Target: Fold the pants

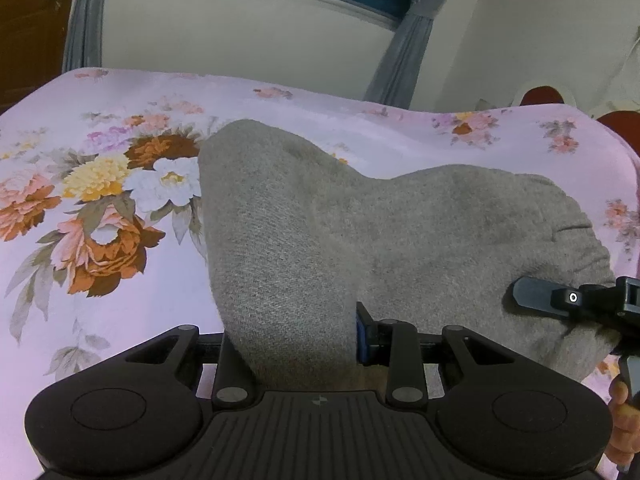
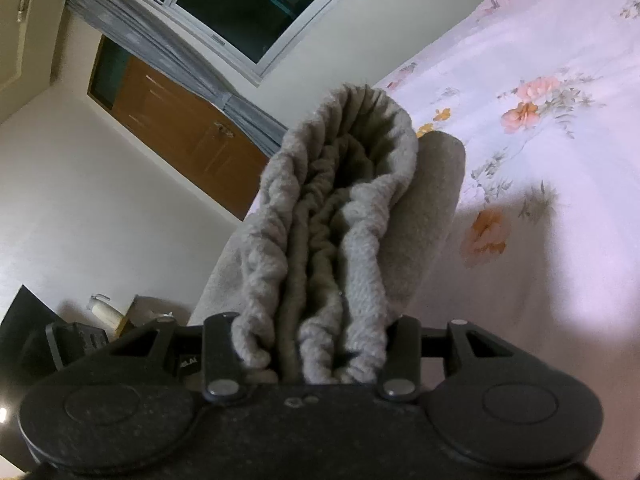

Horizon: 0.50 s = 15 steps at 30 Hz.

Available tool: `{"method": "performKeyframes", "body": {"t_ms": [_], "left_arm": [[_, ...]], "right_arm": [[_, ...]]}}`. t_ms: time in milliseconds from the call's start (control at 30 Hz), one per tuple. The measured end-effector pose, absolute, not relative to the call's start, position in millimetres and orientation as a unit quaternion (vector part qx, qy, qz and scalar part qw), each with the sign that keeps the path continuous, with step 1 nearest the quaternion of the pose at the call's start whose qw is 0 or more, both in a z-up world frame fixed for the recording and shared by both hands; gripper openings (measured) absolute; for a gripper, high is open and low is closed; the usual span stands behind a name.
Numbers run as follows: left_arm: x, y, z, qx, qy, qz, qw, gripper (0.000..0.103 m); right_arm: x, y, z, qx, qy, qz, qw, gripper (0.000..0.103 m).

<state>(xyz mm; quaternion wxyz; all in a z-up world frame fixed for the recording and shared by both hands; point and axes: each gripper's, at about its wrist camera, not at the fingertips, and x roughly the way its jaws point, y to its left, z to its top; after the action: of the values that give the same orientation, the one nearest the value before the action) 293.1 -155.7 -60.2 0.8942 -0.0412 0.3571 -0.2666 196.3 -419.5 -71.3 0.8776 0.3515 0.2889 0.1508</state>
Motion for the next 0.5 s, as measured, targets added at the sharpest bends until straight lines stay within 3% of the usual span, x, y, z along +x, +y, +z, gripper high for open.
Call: {"method": "performKeyframes", "body": {"t_ms": [333,400,500], "left_arm": [[309,-160,-116,-0.032,0.394,-0.259,0.881,0.034],[312,-158,-125,-0.034,0.402,-0.253,0.879,0.042],[314,-156,-133,-0.021,0.403,-0.232,0.885,0.064]], "right_arm": [[209,-428,-121,0.370,0.329,0.118,0.861,0.045],[208,-432,-130,0.370,0.335,0.097,0.861,0.048],[207,-432,-137,0.351,0.350,0.062,0.866,0.057]]}}
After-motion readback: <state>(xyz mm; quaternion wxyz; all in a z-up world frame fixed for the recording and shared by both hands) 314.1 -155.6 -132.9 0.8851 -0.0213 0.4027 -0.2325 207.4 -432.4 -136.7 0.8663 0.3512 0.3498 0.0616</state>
